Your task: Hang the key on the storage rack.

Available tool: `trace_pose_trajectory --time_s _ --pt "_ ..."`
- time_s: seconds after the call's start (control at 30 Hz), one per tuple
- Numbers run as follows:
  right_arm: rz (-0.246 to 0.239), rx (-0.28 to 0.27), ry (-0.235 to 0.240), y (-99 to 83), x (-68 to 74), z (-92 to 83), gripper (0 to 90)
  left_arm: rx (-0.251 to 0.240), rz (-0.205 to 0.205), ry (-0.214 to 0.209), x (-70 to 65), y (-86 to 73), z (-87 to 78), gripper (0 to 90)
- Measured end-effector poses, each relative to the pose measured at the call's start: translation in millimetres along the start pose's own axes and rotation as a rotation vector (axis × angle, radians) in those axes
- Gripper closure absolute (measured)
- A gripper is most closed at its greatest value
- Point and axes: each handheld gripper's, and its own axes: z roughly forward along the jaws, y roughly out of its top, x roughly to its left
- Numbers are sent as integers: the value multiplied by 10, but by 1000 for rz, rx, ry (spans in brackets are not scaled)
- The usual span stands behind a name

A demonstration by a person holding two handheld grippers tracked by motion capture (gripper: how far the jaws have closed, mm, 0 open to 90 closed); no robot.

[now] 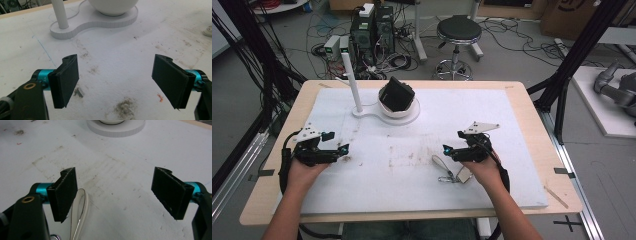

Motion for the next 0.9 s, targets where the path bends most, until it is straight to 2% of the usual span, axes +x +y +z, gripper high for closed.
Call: trace_pose_trajectory --time_s 0.33,0.53,0.63,0.9 --pt "-19 19 2 -53 24 -78 213 3 8 5 6 32 40 217" --pt "-30 42 13 -128 119 -99 213 -1 6 9 -10 33 24 217" --pt "-37 80 20 -180 162 -80 213 1 11 11 -10 41 23 217" --pt "-57 123 24 -263 240 -31 213 5 14 7 -14 38 45 217"
